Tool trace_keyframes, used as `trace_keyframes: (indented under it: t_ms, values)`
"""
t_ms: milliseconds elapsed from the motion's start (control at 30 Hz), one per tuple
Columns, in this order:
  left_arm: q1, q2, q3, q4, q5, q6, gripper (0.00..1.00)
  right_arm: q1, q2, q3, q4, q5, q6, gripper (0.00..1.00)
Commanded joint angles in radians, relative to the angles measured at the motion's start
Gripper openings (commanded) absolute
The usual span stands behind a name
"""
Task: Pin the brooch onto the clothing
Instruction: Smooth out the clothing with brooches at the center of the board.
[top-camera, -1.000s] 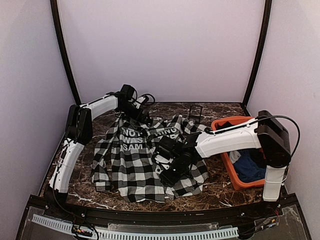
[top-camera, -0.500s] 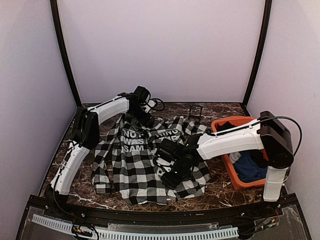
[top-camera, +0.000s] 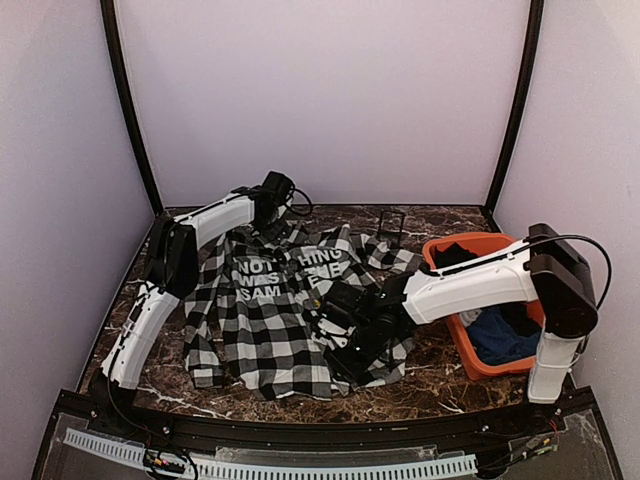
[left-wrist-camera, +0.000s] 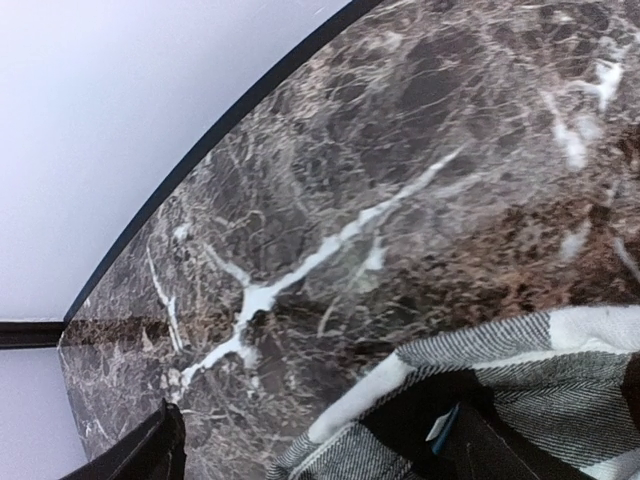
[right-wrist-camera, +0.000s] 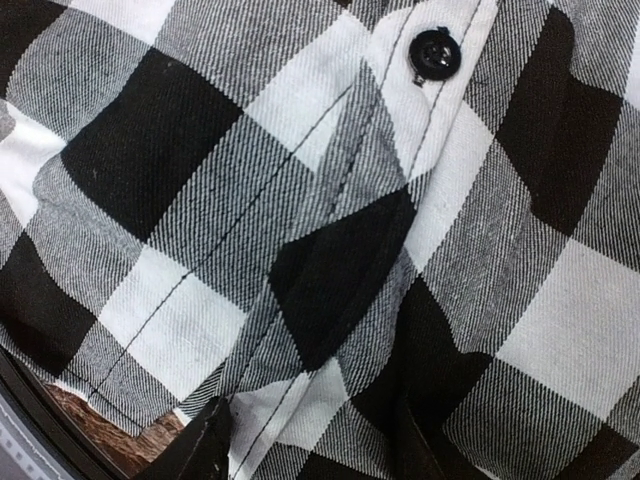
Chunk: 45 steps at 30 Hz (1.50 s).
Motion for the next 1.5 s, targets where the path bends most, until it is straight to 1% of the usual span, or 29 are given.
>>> trace_keyframes:
  t_ms: [0, 167, 300, 433, 533, 600, 733, 867, 967, 1033, 1100, 1133, 1233, 1367, 1433, 1467]
  values:
    - [0.066, 0.052, -0.02, -0.021, -0.138, 0.009, 0.92, 0.019, 0.026, -0.071, -0.054, -0.048, 0.028, 0.53]
    - [0.094, 0.066, -0.015, 0.003, -0.197, 0.027, 0.93, 0.021, 0.021, -0.098, -0.045, -0.071, 0.03, 0.51]
    - [0.11, 0.062, -0.024, 0.064, -0.273, 0.047, 0.95, 0.027, 0.015, -0.109, -0.047, -0.083, 0.031, 0.5]
    - [0.123, 0.058, -0.023, 0.108, -0.299, 0.06, 0.95, 0.034, 0.006, -0.11, -0.059, -0.087, 0.036, 0.5]
    - [0.129, 0.043, -0.023, 0.138, -0.307, 0.068, 0.98, 0.041, 0.0, -0.108, -0.063, -0.094, 0.041, 0.5]
    - [0.133, 0.029, -0.022, 0.158, -0.294, 0.064, 0.99, 0.043, -0.002, -0.103, -0.063, -0.095, 0.044, 0.5]
    - [0.135, -0.013, -0.021, 0.174, -0.258, 0.037, 0.99, 0.043, -0.008, -0.063, -0.064, -0.087, 0.041, 0.55]
    - [0.153, -0.097, -0.022, 0.119, -0.172, -0.092, 0.99, 0.041, -0.033, 0.0, -0.069, -0.073, 0.035, 0.61]
    - [0.17, -0.167, -0.023, 0.087, -0.137, -0.189, 1.0, 0.03, -0.068, 0.049, -0.074, -0.059, 0.032, 0.64]
    - [0.186, -0.198, -0.024, 0.078, -0.122, -0.237, 1.0, 0.015, -0.096, 0.079, -0.072, -0.042, 0.03, 0.65]
    - [0.2, -0.211, -0.023, 0.077, -0.082, -0.252, 1.0, -0.003, -0.123, 0.111, -0.069, -0.021, 0.023, 0.66]
    - [0.202, -0.213, -0.025, 0.076, -0.047, -0.248, 1.0, -0.014, -0.138, 0.126, -0.064, -0.002, 0.018, 0.66]
    - [0.205, -0.21, -0.048, 0.056, -0.028, -0.256, 1.0, -0.068, -0.164, 0.166, -0.024, 0.083, -0.003, 0.68]
    - [0.211, -0.238, -0.088, -0.031, 0.006, -0.369, 1.0, -0.191, -0.145, 0.208, 0.114, 0.144, -0.036, 0.67]
    - [0.212, -0.301, -0.172, -0.032, 0.065, -0.418, 1.0, -0.246, -0.093, 0.266, 0.181, 0.139, -0.086, 0.66]
    - [0.212, -0.361, -0.261, -0.008, 0.086, -0.446, 1.0, -0.265, -0.055, 0.313, 0.201, 0.143, -0.119, 0.66]
